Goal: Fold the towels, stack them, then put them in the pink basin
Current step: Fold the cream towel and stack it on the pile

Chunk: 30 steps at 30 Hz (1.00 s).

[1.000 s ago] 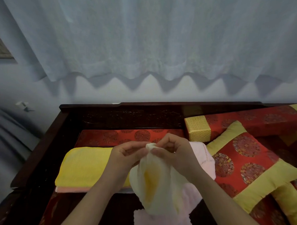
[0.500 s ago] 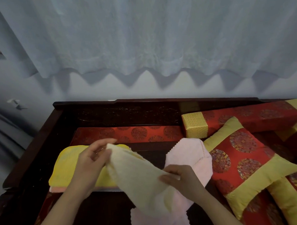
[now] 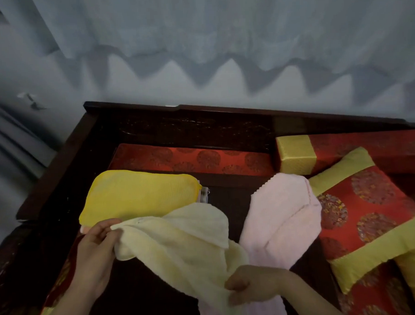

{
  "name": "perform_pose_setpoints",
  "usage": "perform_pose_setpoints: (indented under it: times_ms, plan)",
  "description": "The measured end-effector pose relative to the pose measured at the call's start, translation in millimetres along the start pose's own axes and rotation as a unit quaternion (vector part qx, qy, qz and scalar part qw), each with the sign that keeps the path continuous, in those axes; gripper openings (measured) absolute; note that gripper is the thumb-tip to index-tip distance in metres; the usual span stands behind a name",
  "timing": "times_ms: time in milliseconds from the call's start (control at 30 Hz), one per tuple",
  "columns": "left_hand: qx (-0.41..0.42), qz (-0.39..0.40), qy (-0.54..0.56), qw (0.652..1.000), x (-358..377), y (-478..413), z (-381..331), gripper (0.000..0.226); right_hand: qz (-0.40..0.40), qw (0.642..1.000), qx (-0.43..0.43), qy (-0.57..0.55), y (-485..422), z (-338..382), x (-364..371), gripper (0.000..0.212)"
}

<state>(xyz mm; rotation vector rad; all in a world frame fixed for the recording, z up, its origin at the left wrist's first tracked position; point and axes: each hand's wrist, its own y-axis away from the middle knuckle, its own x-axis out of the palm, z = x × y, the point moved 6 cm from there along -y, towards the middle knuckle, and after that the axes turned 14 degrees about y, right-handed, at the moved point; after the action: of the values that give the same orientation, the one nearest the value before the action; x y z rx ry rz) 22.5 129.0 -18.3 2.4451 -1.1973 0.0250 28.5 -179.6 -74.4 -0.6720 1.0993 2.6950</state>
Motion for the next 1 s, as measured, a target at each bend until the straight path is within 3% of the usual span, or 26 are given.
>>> perform_pose_setpoints:
  times_ms: [67, 100, 167, 200, 267, 433, 533, 600, 667, 767, 867, 1000]
  plan:
    - [-0.008, -0.003, 0.004, 1.0, -2.8, -2.2, 3.9, 0.02, -0.08, 0.997, 0.015, 0.008, -17.2, 0.4, 4.3, 0.021]
    - [-0.009, -0.004, 0.005, 1.0, -3.8, -3.3, 4.9, 0.02, -0.171, 0.984, 0.031, 0.041, -24.3, -4.7, 0.9, 0.026]
    - [-0.01, -0.007, 0.008, 1.0, -4.0, -5.0, 5.8, 0.019, -0.322, 0.929, 0.06, 0.173, -32.6, -13.1, -0.8, 0.028]
    - [-0.011, -0.007, 0.011, 1.0, -3.4, -5.3, 6.2, 0.019, -0.351, 0.903, 0.089, 0.233, -34.7, -15.2, -1.3, 0.022]
    - [-0.013, -0.005, 0.014, 1.0, -0.4, -6.5, 5.2, 0.019, -0.374, 0.862, 0.177, 0.293, -35.2, -19.1, -7.4, 0.015]
    - [-0.014, 0.006, 0.016, 1.0, 6.8, -10.9, 1.9, 0.021, -0.385, 0.834, 0.243, 0.311, -38.5, -30.9, -7.9, 0.024]
    - [-0.006, 0.015, 0.001, 1.0, 10.7, -15.7, -2.8, 0.022, -0.398, 0.835, 0.24, 0.295, -33.7, -33.9, -12.9, 0.026]
    - [0.015, 0.031, -0.026, 0.999, 17.0, -20.0, -17.4, 0.022, -0.45, 0.823, 0.213, 0.273, -13.0, -31.2, -33.8, 0.037]
    - [0.062, 0.066, -0.087, 0.992, 31.7, -24.7, -44.6, 0.021, -0.519, 0.804, 0.164, 0.24, 22.0, -21.9, -73.6, 0.034]
    - [0.188, 0.138, -0.193, 0.953, 75.9, -25.6, -106.0, 0.027, -0.629, 0.751, 0.1, 0.172, 97.9, 1.2, -156.6, 0.029]
    - [0.299, 0.202, -0.261, 0.895, 135.1, -14.4, -170.2, 0.032, -0.724, 0.666, 0.079, 0.162, 183.6, 33.5, -231.9, 0.02]
    - [0.4, 0.245, -0.268, 0.841, 201.9, 1.7, -234.2, 0.031, -0.773, 0.596, 0.084, 0.201, 258.5, 55.2, -291.2, 0.013]
